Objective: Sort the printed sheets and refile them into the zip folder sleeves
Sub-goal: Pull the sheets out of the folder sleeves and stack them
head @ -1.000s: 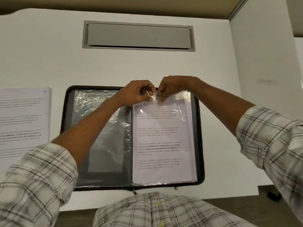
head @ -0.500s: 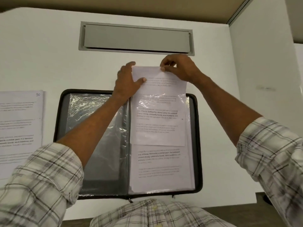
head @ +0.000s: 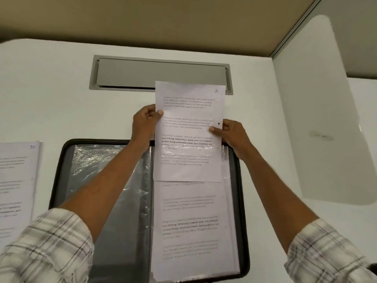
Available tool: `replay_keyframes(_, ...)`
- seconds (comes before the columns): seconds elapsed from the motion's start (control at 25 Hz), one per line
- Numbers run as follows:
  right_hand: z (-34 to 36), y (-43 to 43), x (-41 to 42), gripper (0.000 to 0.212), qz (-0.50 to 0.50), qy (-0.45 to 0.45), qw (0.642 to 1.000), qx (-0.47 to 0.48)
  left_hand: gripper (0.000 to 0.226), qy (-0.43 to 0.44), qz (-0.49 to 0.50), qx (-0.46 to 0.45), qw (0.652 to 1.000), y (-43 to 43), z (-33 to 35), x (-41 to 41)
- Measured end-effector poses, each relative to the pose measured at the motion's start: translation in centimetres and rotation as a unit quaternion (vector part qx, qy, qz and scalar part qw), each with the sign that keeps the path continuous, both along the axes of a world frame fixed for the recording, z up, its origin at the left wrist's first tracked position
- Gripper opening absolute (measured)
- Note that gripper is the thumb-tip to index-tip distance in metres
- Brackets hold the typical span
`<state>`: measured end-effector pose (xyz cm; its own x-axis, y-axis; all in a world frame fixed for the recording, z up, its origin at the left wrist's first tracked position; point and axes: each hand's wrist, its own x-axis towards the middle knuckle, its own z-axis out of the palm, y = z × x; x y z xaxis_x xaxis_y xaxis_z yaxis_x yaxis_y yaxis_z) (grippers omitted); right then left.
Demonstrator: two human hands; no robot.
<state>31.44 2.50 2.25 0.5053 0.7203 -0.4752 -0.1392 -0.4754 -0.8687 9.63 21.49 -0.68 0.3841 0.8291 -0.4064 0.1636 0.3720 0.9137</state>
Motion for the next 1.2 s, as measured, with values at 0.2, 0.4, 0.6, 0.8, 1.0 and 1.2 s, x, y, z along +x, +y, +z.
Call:
replay_keyframes(0.2,1.2,2.6,0.9,0.034,-0.132,-0.026,0.988,0.081,0.041,0.038,-0.086,-0.036,0.995,0.0,1.0,-0.7)
replay_keyframes(0.4,3.6,5.7,1.9,0.034,-0.159,-0.034,0.975,0.149,0.030,0.044,-0.064,0.084,0.993,-0.4,2.9,-0.7)
replay_keyframes(0.6,5.7,6.9,1.7,0.034,-0.103,-0.028,0.982,0.155,0.024,-0.001,0.024,0.101,0.995,1.1,6.4,-1.1)
replay_keyframes(0.8,6.0,5.7,-2.8,0.031,-0.097,-0.047,0.989,0.101,0.028,-0.007,0.032,0.119,0.992,-0.3,8.6,-6.5)
replay_keyframes(1.0,6.8,4.7,-11.8,0.029,-0.001,0.025,0.993,0.119,0.022,0.021,0.098,0.097,0.990,-3.7,8.5,-17.1)
replay_keyframes(1.2,5.8,4.5,-23.5,0.022,0.092,0.053,0.990,0.087,0.032,0.108,0.159,0.083,0.978,-5.7,7.0,-30.8)
